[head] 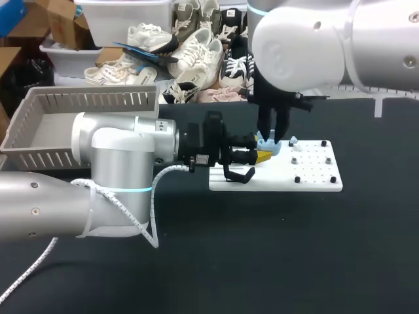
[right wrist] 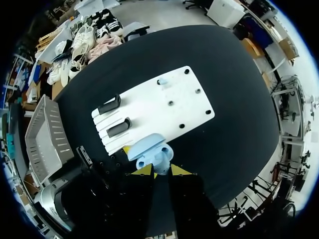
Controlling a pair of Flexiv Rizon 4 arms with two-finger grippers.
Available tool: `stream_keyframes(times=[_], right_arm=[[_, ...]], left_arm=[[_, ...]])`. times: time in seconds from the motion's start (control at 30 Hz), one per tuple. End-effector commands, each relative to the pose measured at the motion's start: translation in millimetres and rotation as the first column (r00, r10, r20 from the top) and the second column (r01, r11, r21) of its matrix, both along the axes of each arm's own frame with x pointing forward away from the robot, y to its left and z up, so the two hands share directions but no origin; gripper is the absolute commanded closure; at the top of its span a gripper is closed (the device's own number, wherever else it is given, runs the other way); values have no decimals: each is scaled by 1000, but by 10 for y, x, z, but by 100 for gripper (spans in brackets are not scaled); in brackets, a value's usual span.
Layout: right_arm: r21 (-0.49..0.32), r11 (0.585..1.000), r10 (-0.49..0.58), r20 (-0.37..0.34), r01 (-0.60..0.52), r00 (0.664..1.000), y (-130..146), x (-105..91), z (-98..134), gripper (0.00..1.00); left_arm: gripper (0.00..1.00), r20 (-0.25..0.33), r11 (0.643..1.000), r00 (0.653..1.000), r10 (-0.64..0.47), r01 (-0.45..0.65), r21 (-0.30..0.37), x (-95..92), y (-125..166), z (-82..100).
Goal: Pick up each earbud case from the left stands, insert the matching earbuds, close the lid, and place the case in the box.
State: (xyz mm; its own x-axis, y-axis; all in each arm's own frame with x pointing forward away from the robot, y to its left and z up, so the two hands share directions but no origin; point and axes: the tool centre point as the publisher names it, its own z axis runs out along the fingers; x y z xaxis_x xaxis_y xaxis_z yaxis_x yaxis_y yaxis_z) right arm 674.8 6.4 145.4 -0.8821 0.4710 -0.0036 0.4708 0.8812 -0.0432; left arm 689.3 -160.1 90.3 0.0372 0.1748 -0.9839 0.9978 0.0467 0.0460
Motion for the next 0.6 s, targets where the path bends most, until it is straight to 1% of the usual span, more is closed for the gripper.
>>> stream_keyframes(times=[0.03,0.6], right_arm=[[-3,1000,-3,4,3,1000,-11,-20,18,100],[-3,1000,-9,-6,9,1000,-22,-37,-14,100]], left_arm=[[100,2,1000,1000,5,-5,-2,-13,-1,-5],[100,2,1000,1000,5,-5,-2,-13,-1,-5]])
